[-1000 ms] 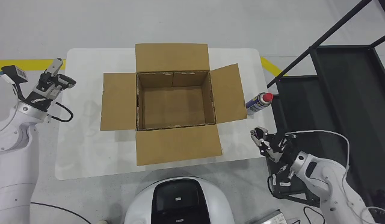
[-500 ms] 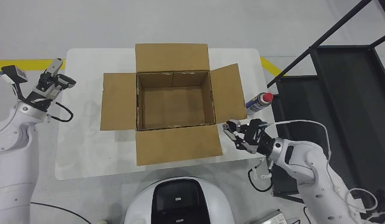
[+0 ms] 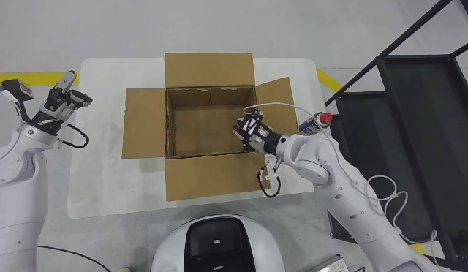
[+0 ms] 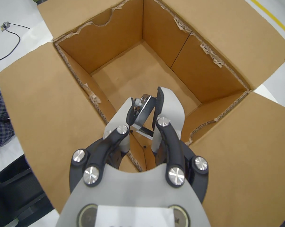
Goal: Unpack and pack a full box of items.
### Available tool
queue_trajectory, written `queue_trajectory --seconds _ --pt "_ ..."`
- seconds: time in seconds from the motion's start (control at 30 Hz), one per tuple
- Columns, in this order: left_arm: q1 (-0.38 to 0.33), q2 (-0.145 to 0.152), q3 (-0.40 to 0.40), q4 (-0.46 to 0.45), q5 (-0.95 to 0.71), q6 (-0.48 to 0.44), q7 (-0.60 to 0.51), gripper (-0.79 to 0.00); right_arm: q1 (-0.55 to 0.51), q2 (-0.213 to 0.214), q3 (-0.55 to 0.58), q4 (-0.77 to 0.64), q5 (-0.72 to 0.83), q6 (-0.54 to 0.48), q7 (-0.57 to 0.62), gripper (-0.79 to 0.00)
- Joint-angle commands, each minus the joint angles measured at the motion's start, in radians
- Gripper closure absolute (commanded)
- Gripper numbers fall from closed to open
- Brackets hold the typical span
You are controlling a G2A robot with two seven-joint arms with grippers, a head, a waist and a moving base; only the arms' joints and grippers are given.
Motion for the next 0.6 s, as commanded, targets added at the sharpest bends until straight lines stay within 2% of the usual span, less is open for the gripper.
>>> queue_trajectory --seconds 0.0,0.23,0.27,0.33,0.43,0.57 --pt "0.0 0.0 0.0 0.0 0.0 0.0 0.0 -0.785 0.046 -0.012 -0.047 0.043 -0.005 0.039 -0.004 0.0" --pt "0.0 0.0 0.0 0.0 0.0 0.0 0.0 -0.785 0.161 -0.054 -0.172 0.183 -0.011 0.126 -0.055 0.0" --pt "0.0 0.0 0.0 0.0 0.0 0.0 0.0 -0.785 0.173 -0.059 -0.183 0.2 -0.01 0.131 -0.063 -0.237" --pt "0.0 0.0 0.0 0.0 0.0 0.0 0.0 -0.785 0.194 -0.067 -0.202 0.236 -0.002 0.12 -0.081 -0.785" --pt "0.0 0.0 0.0 0.0 0.0 0.0 0.0 -0.785 0.225 -0.077 -0.213 0.3 0.013 0.124 -0.093 -0.785" --pt "0.0 0.0 0.0 0.0 0.0 0.0 0.0 -0.785 0.22 -0.073 -0.195 0.31 0.008 0.07 -0.129 -0.785"
